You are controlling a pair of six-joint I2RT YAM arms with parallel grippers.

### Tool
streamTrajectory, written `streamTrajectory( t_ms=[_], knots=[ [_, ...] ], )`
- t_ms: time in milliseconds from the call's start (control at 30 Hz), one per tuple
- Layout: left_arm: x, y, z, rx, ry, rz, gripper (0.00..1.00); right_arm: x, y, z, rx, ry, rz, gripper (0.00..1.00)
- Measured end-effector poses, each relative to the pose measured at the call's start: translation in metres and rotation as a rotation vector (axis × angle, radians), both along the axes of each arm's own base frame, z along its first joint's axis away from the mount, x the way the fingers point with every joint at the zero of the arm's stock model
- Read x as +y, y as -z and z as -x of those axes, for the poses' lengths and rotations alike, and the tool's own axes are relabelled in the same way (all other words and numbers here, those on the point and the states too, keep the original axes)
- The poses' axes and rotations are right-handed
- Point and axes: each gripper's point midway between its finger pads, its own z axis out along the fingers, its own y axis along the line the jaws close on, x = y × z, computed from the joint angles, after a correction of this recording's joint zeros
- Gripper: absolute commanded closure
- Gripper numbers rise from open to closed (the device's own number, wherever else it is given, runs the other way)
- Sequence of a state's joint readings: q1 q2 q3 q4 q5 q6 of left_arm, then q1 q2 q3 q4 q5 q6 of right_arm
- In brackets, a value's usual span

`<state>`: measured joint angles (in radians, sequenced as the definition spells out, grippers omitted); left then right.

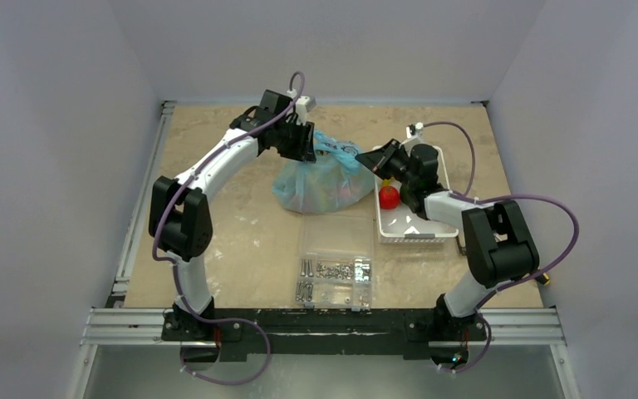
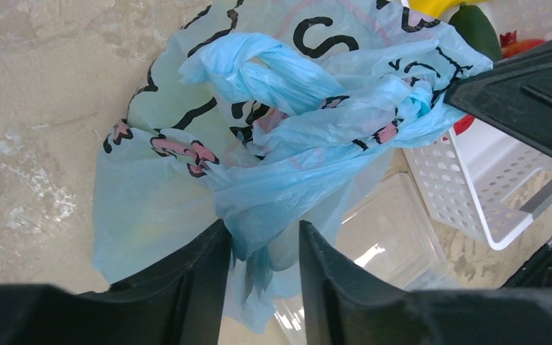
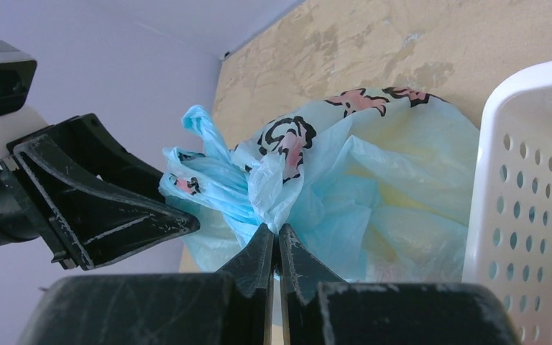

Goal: Take the fake fruits out of the plastic bag
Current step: Untie the plastic bag at the center of the board.

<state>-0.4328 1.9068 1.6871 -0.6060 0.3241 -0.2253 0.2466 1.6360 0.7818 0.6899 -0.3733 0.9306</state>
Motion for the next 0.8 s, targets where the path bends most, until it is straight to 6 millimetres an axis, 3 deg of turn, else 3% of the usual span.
streamTrajectory(
  t_ms=[200,300,433,600,800],
  knots=[
    [0.0,0.0,0.0,0.0,0.0,-0.002,0.4,0.002,-0.002,0.001,-0.009,-0.022,0.005,1.0],
    [0.004,-0.002,-0.002,-0.014,-0.02,-0.017,0.19,0.003,-0.003,0.0,-0.013,-0.028,0.018,1.0],
    [0.012,-0.008,-0.008,-0.048,-0.084,-0.056,0.06,0.003,-0.003,-0.001,-0.02,-0.033,0.039,1.0],
    [0.008,-0.014,-0.018,-0.106,-0.15,-0.082,0.04,0.002,0.0,-0.001,-0.022,-0.04,0.061,1.0],
    [-0.008,-0.004,-0.021,-0.115,-0.13,-0.083,0.34,0.003,0.006,0.003,-0.01,-0.055,0.085,1.0]
  ],
)
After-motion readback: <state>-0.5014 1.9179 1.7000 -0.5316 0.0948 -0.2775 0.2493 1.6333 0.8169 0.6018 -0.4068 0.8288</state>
